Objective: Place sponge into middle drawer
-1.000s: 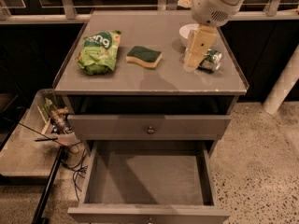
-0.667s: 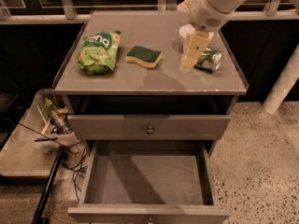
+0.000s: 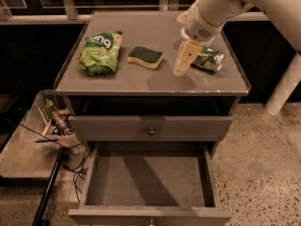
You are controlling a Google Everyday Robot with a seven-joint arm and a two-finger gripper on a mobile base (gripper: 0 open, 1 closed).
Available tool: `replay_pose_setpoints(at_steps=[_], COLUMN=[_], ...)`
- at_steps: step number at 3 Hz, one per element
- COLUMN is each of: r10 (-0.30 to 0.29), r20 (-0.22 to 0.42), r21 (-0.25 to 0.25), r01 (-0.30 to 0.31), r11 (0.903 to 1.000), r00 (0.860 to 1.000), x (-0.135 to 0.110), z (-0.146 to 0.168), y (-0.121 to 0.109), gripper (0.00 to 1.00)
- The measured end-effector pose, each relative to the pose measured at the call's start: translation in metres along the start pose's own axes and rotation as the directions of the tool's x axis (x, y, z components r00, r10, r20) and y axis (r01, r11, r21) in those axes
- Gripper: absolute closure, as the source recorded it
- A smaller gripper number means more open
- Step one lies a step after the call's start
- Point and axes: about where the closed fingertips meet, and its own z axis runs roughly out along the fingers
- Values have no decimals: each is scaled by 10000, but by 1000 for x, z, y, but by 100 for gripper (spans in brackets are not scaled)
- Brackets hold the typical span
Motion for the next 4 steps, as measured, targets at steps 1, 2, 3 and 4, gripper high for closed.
replay_pose_setpoints(at_steps=[1, 2, 3, 4], r10=[858, 2179, 2202, 2276], r20=[168, 100, 117, 738], r21=[-272, -786, -797, -1002], r01=[-853, -2165, -2186, -2199], r11=[9960, 9731, 9726, 9704], r00=[9962, 9759, 9754, 9709], x=[7, 11, 11, -5], z=[30, 62, 62, 71], y=[-10, -17, -16, -22], gripper=[0, 0, 0, 0])
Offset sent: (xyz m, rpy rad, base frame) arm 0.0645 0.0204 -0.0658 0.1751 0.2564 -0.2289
